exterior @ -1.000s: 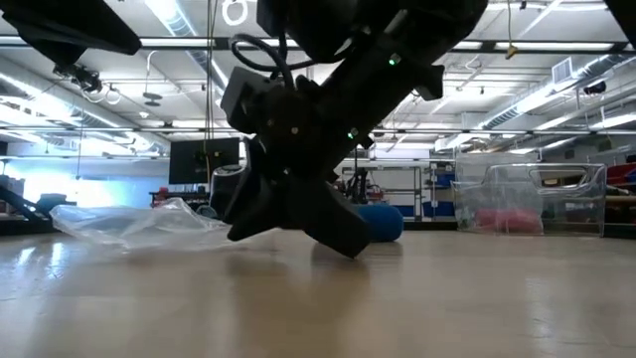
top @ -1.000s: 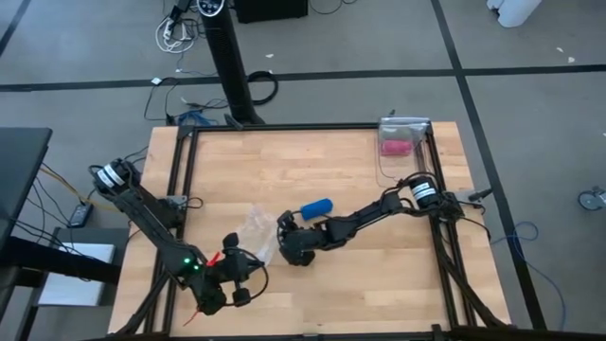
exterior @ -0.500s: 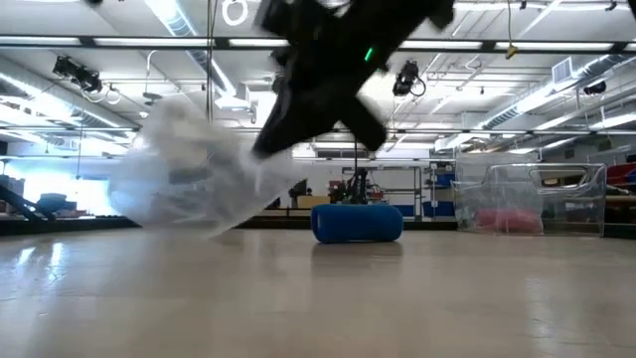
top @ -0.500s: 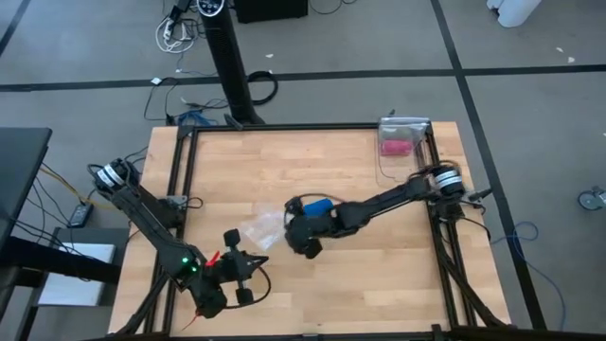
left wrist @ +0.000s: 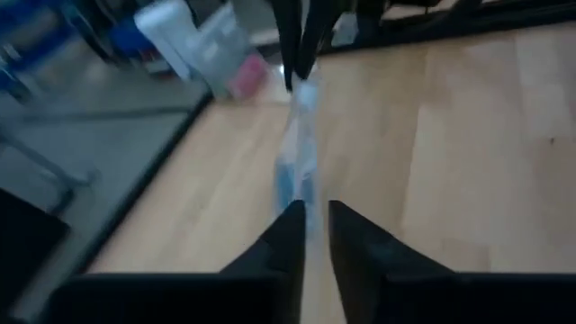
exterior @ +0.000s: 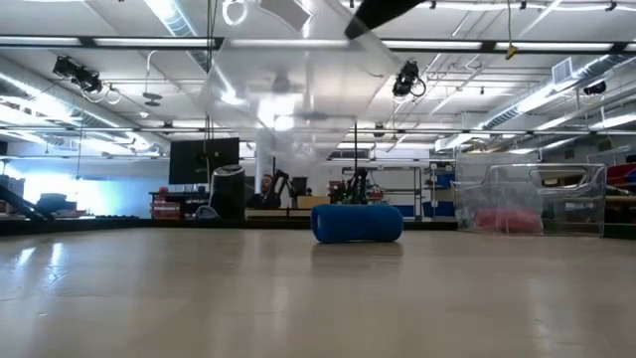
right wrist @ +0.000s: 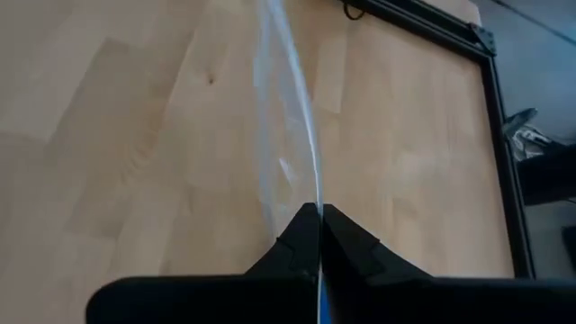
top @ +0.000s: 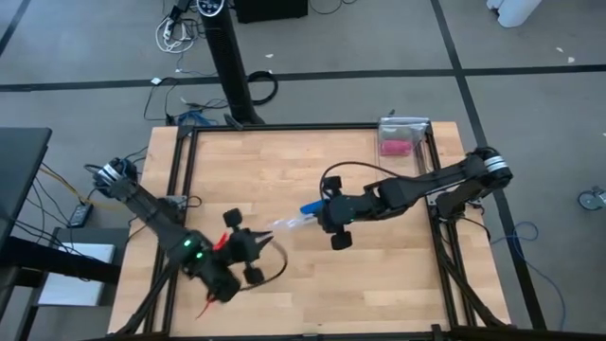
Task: Roll bandage
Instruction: Prepare the transparent zip bag
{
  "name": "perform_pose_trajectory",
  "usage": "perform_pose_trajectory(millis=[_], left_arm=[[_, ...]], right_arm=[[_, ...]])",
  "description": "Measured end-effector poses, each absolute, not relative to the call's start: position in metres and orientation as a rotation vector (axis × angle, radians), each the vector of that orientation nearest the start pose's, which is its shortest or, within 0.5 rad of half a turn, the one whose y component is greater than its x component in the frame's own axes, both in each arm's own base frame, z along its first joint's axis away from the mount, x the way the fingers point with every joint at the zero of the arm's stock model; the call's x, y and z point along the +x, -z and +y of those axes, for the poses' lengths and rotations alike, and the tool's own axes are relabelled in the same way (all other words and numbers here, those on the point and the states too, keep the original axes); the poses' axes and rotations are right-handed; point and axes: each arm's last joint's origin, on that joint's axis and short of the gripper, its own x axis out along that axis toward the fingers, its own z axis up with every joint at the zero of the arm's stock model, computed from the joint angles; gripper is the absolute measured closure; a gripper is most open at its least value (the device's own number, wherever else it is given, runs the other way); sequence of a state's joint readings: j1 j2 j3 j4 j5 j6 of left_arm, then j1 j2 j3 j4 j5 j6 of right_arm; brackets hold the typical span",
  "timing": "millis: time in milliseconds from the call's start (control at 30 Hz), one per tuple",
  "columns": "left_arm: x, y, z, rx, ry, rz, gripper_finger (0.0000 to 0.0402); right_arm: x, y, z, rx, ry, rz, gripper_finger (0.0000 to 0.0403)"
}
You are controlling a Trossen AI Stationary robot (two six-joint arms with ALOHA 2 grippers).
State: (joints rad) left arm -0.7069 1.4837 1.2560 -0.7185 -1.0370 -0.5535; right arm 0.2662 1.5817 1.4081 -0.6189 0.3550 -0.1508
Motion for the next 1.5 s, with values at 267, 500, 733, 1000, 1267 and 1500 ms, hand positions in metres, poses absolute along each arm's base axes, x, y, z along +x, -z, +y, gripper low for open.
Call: perform_pose_trajectory(millis=[267,500,733,1000,1267,1500], left_arm=[[0.275,-0.311,-0.153,0.141,-0.354,0.496,0.0253],[0.285,-0.312,-0.141,0.138,-0.346,0.490,0.0256],[0.284,-0.299,-0.140,0.152,-0.347,0.512,0.0313],[0.285,-0.296,-0.141,0.148,-0.346,0.501,0.0375],[0.289,-0.297,-0.130,0.142,-0.426,0.474,0.0397],[0.283,-0.271,-0.122,0.197,-0.557,0.487,0.0399]], right_arm=[[0.328,-0.317,0.080,-0.405,0.048,0.786,0.0401],[0.327,-0.316,0.080,-0.409,0.048,0.790,0.0402],[0.327,-0.316,0.080,-0.413,0.057,0.792,0.0402],[0.327,-0.316,0.080,-0.403,0.066,0.792,0.0402],[0.327,-0.317,0.080,-0.391,0.072,0.787,0.0396],[0.318,-0.322,0.087,-0.437,0.115,0.780,0.0339]])
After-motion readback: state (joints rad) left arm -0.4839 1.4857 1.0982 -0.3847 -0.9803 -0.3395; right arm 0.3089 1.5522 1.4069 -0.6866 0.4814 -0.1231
